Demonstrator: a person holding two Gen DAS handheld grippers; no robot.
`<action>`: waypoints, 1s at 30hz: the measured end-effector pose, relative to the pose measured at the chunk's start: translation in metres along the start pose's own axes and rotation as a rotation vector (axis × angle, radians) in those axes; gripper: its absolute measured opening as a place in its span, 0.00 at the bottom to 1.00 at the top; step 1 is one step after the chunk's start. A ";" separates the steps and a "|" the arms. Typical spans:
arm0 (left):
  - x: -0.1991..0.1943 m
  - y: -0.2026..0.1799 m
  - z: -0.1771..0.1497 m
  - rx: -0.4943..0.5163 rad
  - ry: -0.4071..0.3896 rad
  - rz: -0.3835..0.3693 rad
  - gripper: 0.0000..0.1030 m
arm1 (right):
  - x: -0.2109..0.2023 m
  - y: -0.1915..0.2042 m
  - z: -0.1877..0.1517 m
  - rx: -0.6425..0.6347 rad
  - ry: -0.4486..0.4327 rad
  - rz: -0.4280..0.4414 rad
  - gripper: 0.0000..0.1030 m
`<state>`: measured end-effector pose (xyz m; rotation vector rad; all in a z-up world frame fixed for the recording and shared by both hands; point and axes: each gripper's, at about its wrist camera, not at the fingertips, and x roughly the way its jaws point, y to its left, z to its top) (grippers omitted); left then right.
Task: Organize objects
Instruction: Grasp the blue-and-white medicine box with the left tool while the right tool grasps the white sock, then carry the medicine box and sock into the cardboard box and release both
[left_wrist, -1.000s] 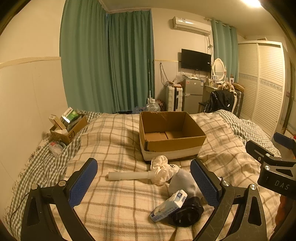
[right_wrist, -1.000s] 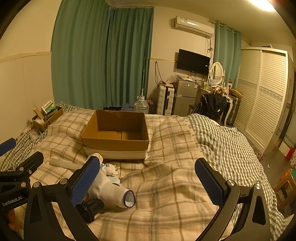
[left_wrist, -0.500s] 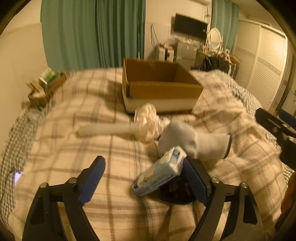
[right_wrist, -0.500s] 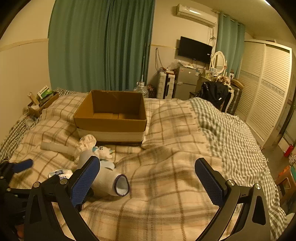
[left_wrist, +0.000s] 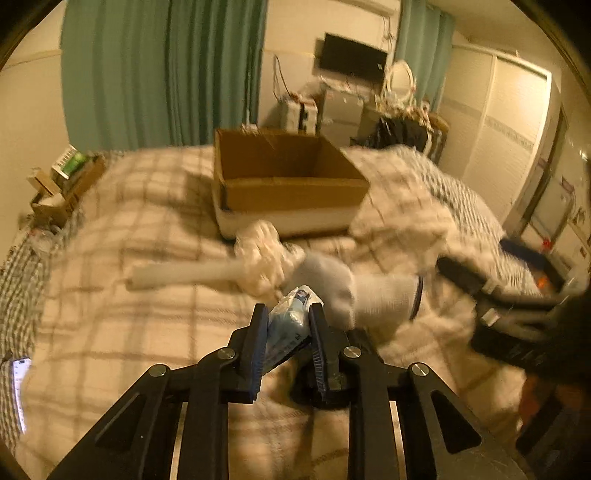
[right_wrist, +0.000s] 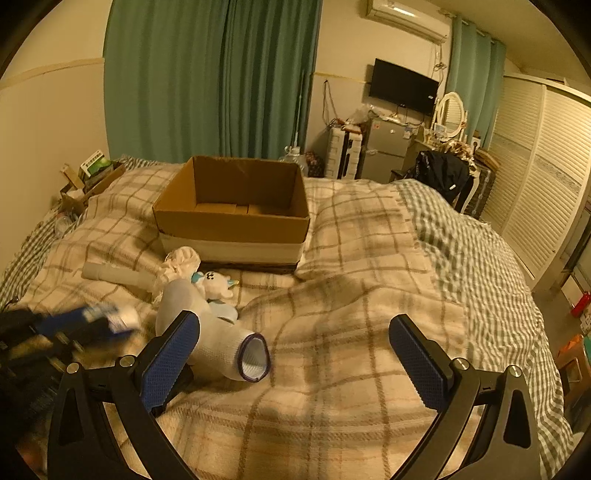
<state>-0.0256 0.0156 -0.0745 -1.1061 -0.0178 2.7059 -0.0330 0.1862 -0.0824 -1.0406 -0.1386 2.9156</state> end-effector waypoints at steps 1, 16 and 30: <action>-0.005 0.005 0.004 -0.008 -0.017 0.007 0.21 | 0.004 0.002 0.000 -0.002 0.012 0.009 1.00; -0.007 0.038 0.005 -0.055 -0.041 0.086 0.21 | 0.061 0.015 -0.015 0.028 0.193 0.232 0.20; -0.021 0.033 0.035 -0.053 -0.060 0.044 0.21 | -0.007 0.027 0.039 -0.117 -0.018 0.169 0.08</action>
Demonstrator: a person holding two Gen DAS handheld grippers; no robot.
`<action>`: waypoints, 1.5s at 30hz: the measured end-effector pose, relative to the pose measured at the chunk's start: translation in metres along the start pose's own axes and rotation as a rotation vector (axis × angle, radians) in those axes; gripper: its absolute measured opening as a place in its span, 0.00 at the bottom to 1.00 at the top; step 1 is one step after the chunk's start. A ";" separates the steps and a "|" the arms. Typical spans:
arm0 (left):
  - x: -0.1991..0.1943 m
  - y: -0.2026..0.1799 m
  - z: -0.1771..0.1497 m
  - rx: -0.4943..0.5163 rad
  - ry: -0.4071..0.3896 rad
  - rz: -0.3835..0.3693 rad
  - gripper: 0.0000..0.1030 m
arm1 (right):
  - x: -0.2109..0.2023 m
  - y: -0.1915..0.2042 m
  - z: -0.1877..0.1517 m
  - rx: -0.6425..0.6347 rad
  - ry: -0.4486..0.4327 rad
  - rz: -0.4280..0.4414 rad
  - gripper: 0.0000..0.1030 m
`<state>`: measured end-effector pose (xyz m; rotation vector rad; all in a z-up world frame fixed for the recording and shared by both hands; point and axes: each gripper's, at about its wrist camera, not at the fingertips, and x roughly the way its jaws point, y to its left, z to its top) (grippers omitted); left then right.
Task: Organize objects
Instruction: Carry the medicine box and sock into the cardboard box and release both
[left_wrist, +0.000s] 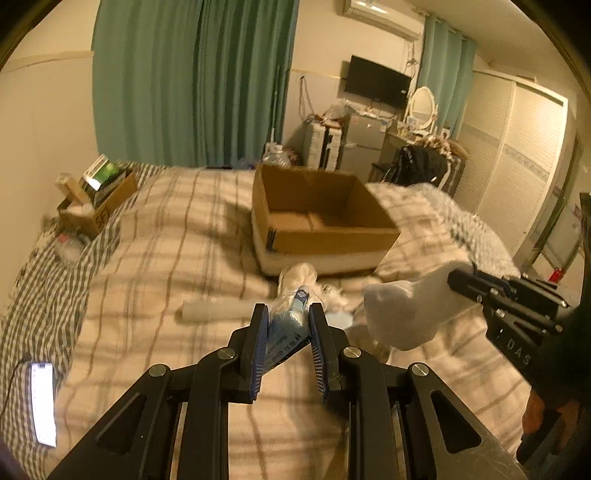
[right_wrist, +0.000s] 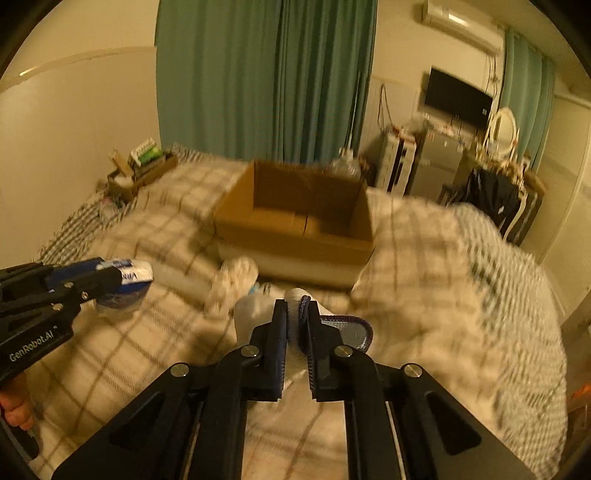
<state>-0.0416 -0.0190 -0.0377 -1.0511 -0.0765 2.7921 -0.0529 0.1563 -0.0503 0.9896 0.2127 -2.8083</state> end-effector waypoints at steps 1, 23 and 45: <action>-0.001 -0.002 0.008 0.005 -0.005 -0.008 0.21 | -0.004 -0.003 0.010 -0.003 -0.017 -0.003 0.08; 0.099 -0.029 0.169 0.146 -0.106 -0.023 0.21 | 0.075 -0.047 0.170 -0.087 -0.160 -0.078 0.08; 0.170 -0.007 0.142 0.092 0.055 -0.040 0.68 | 0.134 -0.087 0.141 0.057 -0.079 -0.046 0.57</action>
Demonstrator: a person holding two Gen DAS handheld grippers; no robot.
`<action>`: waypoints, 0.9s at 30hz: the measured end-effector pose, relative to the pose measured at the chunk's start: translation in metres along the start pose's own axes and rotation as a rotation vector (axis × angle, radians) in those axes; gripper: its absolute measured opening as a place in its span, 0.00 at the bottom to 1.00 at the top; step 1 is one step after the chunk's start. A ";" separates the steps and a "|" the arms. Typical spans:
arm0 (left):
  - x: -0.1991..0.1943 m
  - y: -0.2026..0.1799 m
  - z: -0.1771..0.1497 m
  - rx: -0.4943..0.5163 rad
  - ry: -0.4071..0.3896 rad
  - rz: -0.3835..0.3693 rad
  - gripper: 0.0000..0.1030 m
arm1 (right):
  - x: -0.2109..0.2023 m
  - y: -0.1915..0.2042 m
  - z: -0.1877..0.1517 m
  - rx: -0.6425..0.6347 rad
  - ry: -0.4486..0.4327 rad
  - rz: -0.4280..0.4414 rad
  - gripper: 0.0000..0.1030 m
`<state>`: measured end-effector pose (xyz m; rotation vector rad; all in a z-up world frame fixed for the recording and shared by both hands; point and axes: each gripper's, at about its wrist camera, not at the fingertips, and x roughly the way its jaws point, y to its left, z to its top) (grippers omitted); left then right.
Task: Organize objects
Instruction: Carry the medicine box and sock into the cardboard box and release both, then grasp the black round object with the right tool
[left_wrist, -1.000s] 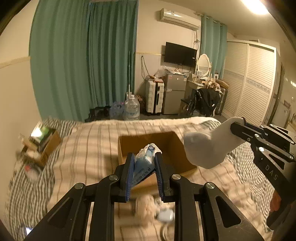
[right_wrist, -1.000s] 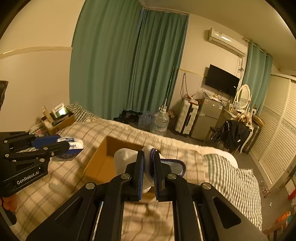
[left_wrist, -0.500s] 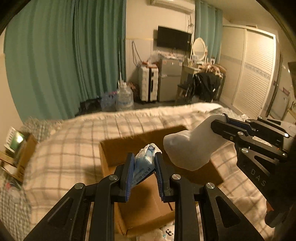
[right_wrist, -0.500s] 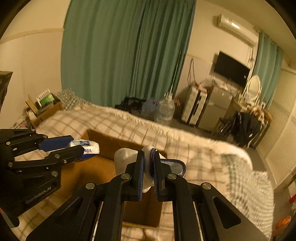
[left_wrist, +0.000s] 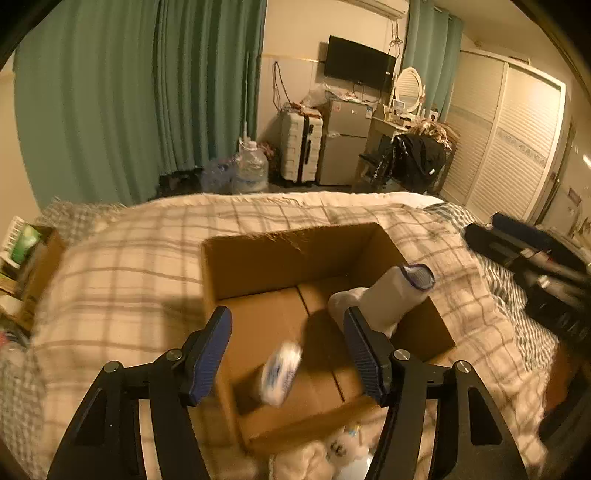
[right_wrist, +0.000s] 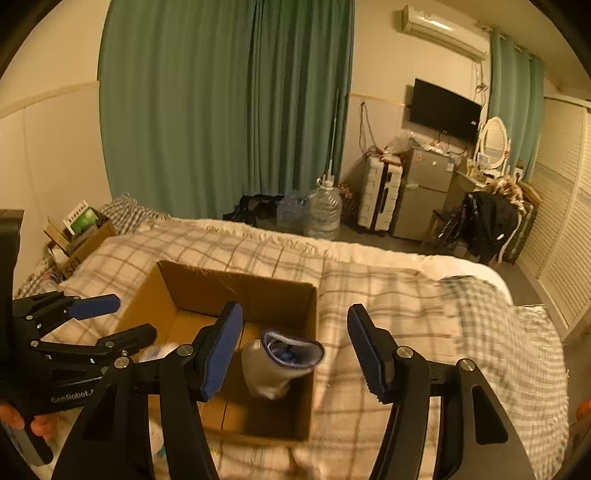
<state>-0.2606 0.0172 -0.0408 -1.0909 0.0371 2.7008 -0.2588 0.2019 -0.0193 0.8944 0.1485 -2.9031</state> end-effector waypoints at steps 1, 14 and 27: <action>-0.007 0.000 0.000 0.004 -0.001 0.011 0.70 | -0.014 0.001 0.002 -0.003 -0.006 -0.009 0.57; -0.135 0.016 -0.068 -0.011 -0.081 0.081 0.96 | -0.182 0.041 -0.033 -0.149 -0.052 -0.023 0.66; -0.150 0.023 -0.177 -0.126 -0.070 0.233 0.96 | -0.130 0.096 -0.171 -0.120 0.233 0.112 0.66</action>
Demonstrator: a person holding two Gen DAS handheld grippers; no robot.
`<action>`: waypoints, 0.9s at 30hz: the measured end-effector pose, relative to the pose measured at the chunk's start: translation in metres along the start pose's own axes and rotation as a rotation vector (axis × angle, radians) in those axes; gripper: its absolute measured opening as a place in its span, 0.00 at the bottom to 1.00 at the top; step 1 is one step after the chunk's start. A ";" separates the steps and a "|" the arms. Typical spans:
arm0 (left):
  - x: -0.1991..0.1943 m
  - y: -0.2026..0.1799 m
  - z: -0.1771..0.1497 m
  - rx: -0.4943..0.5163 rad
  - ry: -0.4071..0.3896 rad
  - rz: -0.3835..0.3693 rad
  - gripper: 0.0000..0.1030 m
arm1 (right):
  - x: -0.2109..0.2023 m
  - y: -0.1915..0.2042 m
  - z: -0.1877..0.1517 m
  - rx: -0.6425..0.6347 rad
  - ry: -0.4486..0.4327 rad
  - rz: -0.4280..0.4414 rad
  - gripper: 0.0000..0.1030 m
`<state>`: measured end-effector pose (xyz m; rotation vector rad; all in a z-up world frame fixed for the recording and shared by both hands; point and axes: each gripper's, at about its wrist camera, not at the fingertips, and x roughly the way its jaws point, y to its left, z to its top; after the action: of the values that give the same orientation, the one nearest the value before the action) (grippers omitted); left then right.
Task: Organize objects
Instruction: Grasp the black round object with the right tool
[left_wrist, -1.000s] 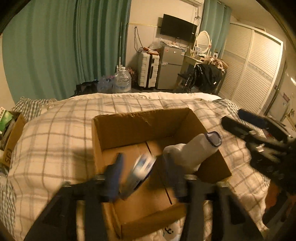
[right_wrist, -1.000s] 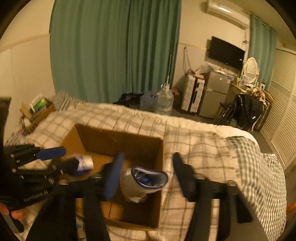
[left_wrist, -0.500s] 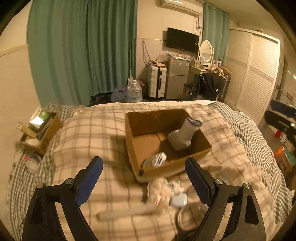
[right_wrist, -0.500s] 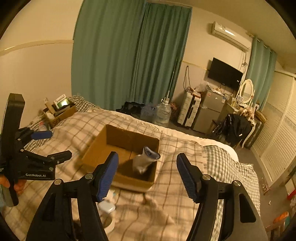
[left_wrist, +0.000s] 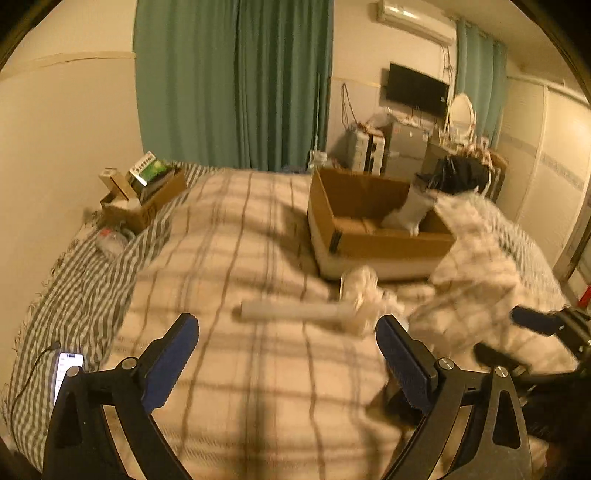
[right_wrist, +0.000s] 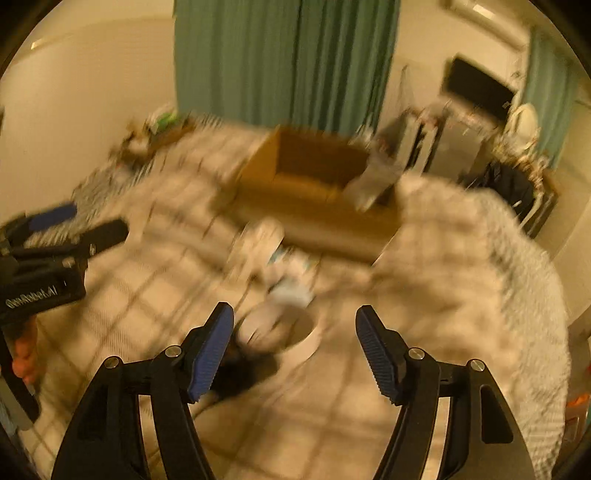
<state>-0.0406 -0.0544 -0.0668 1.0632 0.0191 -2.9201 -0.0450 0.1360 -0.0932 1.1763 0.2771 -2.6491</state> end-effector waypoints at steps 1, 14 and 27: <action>0.002 -0.001 -0.005 0.015 0.006 0.013 0.96 | 0.009 0.006 -0.006 -0.015 0.025 0.008 0.66; 0.023 -0.004 -0.016 0.023 0.079 0.023 0.96 | 0.050 0.021 -0.027 -0.039 0.157 0.073 0.20; 0.045 -0.051 -0.008 0.046 0.159 -0.053 0.96 | 0.004 -0.051 0.003 0.080 0.010 -0.102 0.19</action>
<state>-0.0720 -0.0044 -0.1018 1.3196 -0.0160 -2.8871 -0.0642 0.1840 -0.0903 1.2320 0.2411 -2.7670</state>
